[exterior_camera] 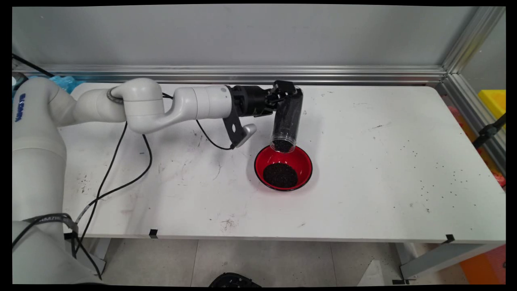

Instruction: Pour the black seasoning powder in the red bowl

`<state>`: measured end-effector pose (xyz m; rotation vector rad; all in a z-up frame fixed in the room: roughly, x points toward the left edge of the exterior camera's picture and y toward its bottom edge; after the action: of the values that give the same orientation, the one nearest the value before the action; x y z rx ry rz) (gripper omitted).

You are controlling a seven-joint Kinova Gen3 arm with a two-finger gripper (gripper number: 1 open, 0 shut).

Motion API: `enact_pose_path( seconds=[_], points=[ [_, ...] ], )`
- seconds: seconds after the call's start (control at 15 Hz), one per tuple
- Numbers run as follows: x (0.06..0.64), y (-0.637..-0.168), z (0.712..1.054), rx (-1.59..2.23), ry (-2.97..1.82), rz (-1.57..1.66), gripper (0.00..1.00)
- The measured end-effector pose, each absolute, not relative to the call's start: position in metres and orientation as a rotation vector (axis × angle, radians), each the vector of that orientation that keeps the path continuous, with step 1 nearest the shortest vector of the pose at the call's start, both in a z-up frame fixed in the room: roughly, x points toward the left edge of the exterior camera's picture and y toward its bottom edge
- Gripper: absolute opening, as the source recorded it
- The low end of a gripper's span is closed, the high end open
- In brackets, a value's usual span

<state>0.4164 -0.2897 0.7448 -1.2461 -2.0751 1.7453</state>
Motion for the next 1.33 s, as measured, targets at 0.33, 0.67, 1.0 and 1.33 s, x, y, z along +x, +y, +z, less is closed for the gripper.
enact_pose_path(
  seconds=[0.33, 0.67, 1.0, 1.33],
  points=[
    [0.423, -0.293, 0.757, -1.131, -2.111, 1.638, 0.0],
    [0.436, -0.297, 0.772, -0.973, -2.162, 1.495, 0.0],
    [0.451, -0.302, 0.782, -0.745, -2.231, 1.33, 0.0],
    [0.467, -0.308, 0.791, -0.483, -2.274, 1.178, 0.0]
  ],
)
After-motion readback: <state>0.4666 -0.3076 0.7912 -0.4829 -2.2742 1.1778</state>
